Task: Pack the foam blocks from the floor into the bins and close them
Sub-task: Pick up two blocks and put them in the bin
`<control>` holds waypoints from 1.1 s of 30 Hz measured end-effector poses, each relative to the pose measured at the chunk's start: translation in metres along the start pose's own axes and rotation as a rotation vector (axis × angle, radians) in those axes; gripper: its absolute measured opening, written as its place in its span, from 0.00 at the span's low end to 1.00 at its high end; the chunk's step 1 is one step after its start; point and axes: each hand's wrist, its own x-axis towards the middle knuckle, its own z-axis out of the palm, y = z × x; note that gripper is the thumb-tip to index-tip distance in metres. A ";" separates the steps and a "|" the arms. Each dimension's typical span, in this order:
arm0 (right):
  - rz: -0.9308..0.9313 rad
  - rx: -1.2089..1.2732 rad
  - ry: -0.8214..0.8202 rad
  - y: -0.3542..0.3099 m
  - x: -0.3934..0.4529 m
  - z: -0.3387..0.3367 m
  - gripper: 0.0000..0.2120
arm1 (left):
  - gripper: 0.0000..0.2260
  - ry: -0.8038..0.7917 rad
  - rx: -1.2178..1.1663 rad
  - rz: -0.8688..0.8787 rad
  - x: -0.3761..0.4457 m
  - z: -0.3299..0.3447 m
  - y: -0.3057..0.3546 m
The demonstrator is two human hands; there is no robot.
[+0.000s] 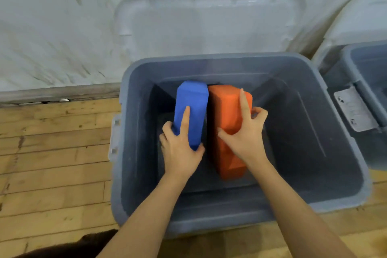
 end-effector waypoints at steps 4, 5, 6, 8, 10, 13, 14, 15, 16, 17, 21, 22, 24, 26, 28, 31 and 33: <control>0.005 0.011 -0.050 0.010 0.003 0.007 0.47 | 0.54 -0.109 0.175 0.052 0.005 0.007 -0.010; 0.000 0.001 -0.078 0.010 0.001 0.008 0.46 | 0.54 -0.133 0.205 0.073 0.005 0.007 -0.011; -0.008 -0.020 -0.111 0.009 -0.001 0.008 0.45 | 0.53 -0.150 0.192 0.087 0.004 0.008 -0.012; -0.007 -0.081 -0.158 0.011 -0.003 0.008 0.44 | 0.48 -0.130 0.105 0.102 0.004 0.008 -0.010; 0.010 -0.107 -0.147 0.010 -0.004 0.006 0.39 | 0.37 -0.040 0.039 0.152 0.006 0.006 -0.007; -0.002 -0.076 -0.070 0.008 -0.008 0.000 0.31 | 0.23 0.042 0.017 0.253 0.016 -0.001 -0.006; -0.008 -0.083 -0.061 0.007 -0.009 -0.001 0.30 | 0.23 0.041 0.011 0.252 0.020 -0.005 -0.002; -0.006 -0.090 -0.063 0.007 -0.009 -0.003 0.29 | 0.24 0.038 0.020 0.244 0.025 -0.009 0.001; 0.004 -0.094 -0.075 0.007 -0.008 -0.004 0.30 | 0.24 0.039 0.056 0.245 0.029 -0.013 0.005; 0.014 -0.095 -0.095 0.006 -0.006 -0.006 0.31 | 0.24 0.039 0.104 0.252 0.032 -0.016 0.009; 0.031 -0.059 -0.129 0.002 -0.004 -0.012 0.30 | 0.17 0.015 0.085 0.189 0.033 -0.020 0.017; 0.022 -0.027 -0.126 0.000 -0.006 -0.012 0.29 | 0.18 0.013 0.073 0.144 0.031 -0.020 0.018; -0.018 0.030 -0.112 -0.007 -0.011 -0.009 0.28 | 0.21 0.000 0.013 0.058 0.026 -0.021 0.016; -0.064 0.087 -0.072 -0.015 -0.014 -0.003 0.27 | 0.27 -0.041 -0.104 -0.021 0.024 -0.027 0.015; -0.089 0.151 -0.051 -0.021 -0.013 0.002 0.26 | 0.29 -0.028 -0.179 -0.056 0.022 -0.036 0.011; -0.122 0.253 -0.045 -0.028 -0.010 0.010 0.26 | 0.28 0.064 -0.188 -0.007 0.019 -0.045 0.002; -0.162 0.282 -0.048 -0.031 -0.006 0.020 0.27 | 0.28 0.092 -0.190 0.002 0.020 -0.047 -0.007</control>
